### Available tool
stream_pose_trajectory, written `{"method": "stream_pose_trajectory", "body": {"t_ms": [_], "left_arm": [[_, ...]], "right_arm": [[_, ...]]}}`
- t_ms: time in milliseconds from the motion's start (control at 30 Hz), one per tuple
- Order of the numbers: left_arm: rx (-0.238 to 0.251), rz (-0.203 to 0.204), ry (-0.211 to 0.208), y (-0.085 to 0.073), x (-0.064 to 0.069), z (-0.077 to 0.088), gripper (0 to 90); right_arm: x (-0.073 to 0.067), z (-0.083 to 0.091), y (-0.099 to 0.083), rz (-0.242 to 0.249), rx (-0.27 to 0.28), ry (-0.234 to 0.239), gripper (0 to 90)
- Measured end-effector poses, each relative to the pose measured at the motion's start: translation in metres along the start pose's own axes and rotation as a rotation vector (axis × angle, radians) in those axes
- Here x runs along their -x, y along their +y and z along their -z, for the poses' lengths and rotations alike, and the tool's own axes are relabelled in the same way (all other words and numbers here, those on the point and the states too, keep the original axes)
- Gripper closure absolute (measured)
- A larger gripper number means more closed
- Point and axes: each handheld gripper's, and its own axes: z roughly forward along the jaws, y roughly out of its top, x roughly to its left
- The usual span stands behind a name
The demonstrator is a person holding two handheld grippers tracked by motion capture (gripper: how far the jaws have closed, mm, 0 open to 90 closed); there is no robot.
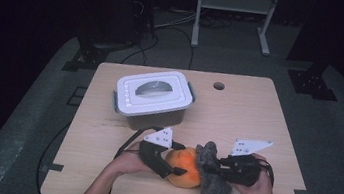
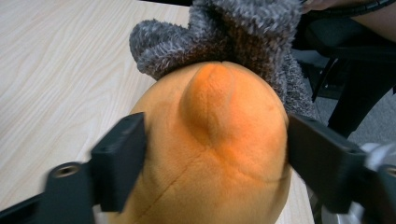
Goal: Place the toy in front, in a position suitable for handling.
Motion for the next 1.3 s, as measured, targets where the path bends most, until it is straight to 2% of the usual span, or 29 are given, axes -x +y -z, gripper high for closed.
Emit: {"method": "stream_pose_trajectory", "body": {"t_ms": [100, 167, 267, 333, 400, 500, 633, 733, 867, 1167, 1300], "left_arm": [[-0.022, 0.025, -0.001, -0.002, -0.004, 0.0, 10.3], [-0.027, 0.038, -0.01, -0.005, -0.006, -0.002, 10.0], [-0.026, 0.023, -0.014, -0.007, -0.005, -0.004, 15.2], [-0.022, 0.011, -0.011, -0.008, -0.004, -0.003, 23.9], [-0.022, 0.011, -0.016, -0.008, -0.005, -0.003, 28.1], [-0.022, 0.007, -0.018, -0.008, -0.004, -0.003, 28.8], [-0.018, 0.008, -0.018, -0.01, -0.005, -0.002, 28.6], [-0.016, 0.004, -0.019, -0.01, -0.003, -0.003, 28.4], [-0.024, -0.027, -0.023, -0.008, 0.001, -0.005, 28.4], [-0.068, -0.148, -0.029, 0.002, 0.019, -0.016, 27.4], [-0.072, -0.152, -0.028, 0.002, 0.019, -0.018, 27.3]], "right_arm": [[0.002, 0.001, -0.002, -0.007, -0.003, 0.0, 73.9], [0.004, 0.002, -0.004, -0.013, -0.004, 0.003, 73.8], [0.006, 0.002, -0.005, -0.018, -0.011, 0.004, 73.8], [0.008, 0.003, -0.007, -0.023, -0.015, 0.013, 73.8], [0.013, 0.004, -0.011, -0.04, -0.014, 0.025, 73.8], [0.017, 0.005, -0.015, -0.054, -0.028, 0.027, 73.7], [0.021, 0.008, -0.02, -0.07, -0.056, 0.002, 73.7], [0.019, 0.009, -0.018, -0.067, -0.055, 0.007, 73.8], [0.012, 0.009, -0.01, -0.04, -0.049, 0.017, 73.9], [-0.004, 0.012, 0.009, 0.015, 0.008, 0.075, 74.0], [-0.005, 0.01, 0.01, 0.02, 0.0, 0.08, 74.0]]}}
